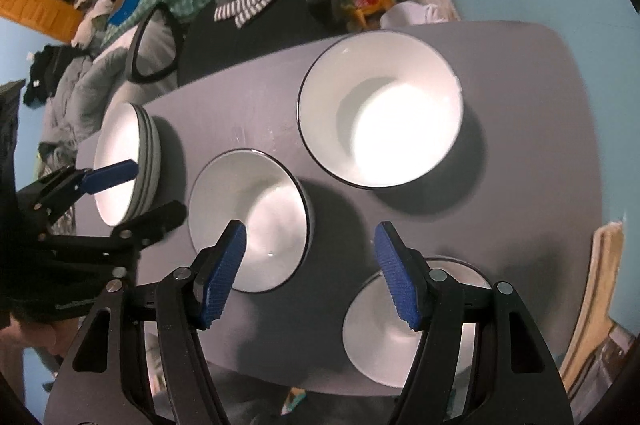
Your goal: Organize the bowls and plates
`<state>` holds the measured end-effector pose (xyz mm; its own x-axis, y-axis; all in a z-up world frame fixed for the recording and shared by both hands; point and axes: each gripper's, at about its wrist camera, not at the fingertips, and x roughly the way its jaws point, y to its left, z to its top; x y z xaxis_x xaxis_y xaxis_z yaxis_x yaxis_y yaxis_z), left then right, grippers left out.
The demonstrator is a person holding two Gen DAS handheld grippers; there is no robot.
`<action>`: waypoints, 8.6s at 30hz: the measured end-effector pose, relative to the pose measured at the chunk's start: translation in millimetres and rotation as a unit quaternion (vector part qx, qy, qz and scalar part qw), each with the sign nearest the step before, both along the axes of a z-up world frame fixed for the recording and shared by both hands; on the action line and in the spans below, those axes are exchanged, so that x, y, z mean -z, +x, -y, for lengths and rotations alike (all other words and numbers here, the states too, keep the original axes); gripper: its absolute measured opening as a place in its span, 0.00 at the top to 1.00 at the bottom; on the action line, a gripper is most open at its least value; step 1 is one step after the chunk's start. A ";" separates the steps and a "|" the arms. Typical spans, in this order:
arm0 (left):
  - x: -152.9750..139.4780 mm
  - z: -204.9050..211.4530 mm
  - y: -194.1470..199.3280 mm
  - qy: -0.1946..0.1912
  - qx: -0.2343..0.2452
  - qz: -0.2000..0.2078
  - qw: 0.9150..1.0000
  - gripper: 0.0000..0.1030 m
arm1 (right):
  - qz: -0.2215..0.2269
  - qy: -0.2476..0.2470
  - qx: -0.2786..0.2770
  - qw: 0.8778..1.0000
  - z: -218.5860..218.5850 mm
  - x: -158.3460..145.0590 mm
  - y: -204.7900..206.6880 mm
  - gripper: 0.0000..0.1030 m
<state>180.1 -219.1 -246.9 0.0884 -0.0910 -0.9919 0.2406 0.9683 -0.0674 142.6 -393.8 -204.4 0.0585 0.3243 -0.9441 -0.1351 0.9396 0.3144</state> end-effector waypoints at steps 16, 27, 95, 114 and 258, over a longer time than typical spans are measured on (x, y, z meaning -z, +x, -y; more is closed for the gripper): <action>37.6 -5.4 -1.7 -0.012 -0.056 -0.047 0.997 0.25 | -0.041 -0.007 -0.046 0.998 -11.0 41.1 3.5 0.59; 50.7 1.3 -1.0 -0.002 -0.064 -0.057 0.996 0.37 | -0.074 0.010 -0.034 0.997 -7.7 57.5 12.2 0.78; -5.2 27.5 9.5 -0.054 -0.033 -0.054 0.997 0.89 | -0.082 -0.008 -0.013 0.996 1.1 10.2 15.2 0.94; -9.2 77.8 60.4 -0.043 -0.001 -0.045 0.998 0.89 | -0.076 -0.011 0.033 0.997 44.8 -1.8 57.8 0.94; -18.6 126.2 -27.7 -0.034 0.046 -0.050 0.997 0.34 | 0.011 -0.086 0.063 0.994 101.1 -24.9 -45.4 0.44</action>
